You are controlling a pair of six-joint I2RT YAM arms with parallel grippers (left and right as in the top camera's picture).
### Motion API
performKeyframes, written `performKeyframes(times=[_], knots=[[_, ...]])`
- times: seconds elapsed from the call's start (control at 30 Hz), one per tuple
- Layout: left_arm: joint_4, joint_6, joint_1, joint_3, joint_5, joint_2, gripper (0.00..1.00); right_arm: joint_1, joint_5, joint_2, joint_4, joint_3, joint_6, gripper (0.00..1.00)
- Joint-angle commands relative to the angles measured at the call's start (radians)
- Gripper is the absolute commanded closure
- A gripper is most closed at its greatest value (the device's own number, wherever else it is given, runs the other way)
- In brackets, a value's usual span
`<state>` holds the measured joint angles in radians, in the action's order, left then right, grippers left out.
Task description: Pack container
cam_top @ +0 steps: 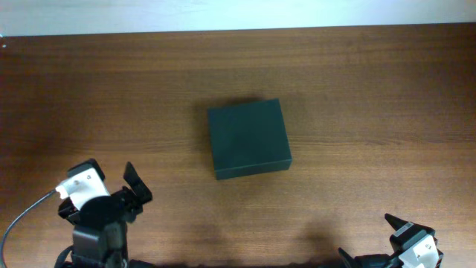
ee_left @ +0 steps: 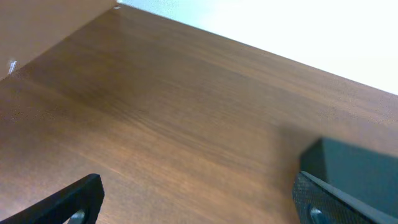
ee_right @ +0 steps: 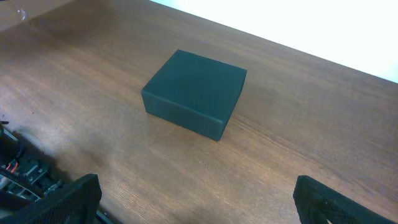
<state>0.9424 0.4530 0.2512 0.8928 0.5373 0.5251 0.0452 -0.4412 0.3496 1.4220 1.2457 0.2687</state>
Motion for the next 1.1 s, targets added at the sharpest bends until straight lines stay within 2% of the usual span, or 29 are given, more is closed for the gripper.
performKeyframes(times=[0.0, 0.13, 0.37, 0.47, 0.8, 1.07], knots=[[-0.059, -0.107, -0.109, -0.055, -0.138, -0.037, 0.01, -0.007, 0.008, -0.008, -0.003, -0.004, 0.004, 0.01], [-0.121, -0.202, -0.233, -0.134, -0.290, -0.111, 0.01, -0.007, 0.008, -0.008, -0.003, -0.004, 0.004, 0.01], [-0.123, -0.327, -0.364, -0.271, -0.482, -0.259, 0.01, -0.007, 0.008, -0.008, -0.004, -0.004, 0.004, 0.01], [-0.123, -0.366, -0.370, -0.324, -0.520, -0.313, 0.01, -0.007, 0.008, -0.008, -0.003, -0.004, 0.004, 0.01], [-0.123, -0.369, -0.370, -0.503, -0.576, -0.472, 0.01, -0.007, 0.008, -0.008, -0.003, -0.004, 0.004, 0.01], [-0.122, -0.369, -0.342, -0.592, -0.610, -0.520, 0.01, -0.007, 0.009, -0.008, -0.003, -0.004, 0.004, 0.01]])
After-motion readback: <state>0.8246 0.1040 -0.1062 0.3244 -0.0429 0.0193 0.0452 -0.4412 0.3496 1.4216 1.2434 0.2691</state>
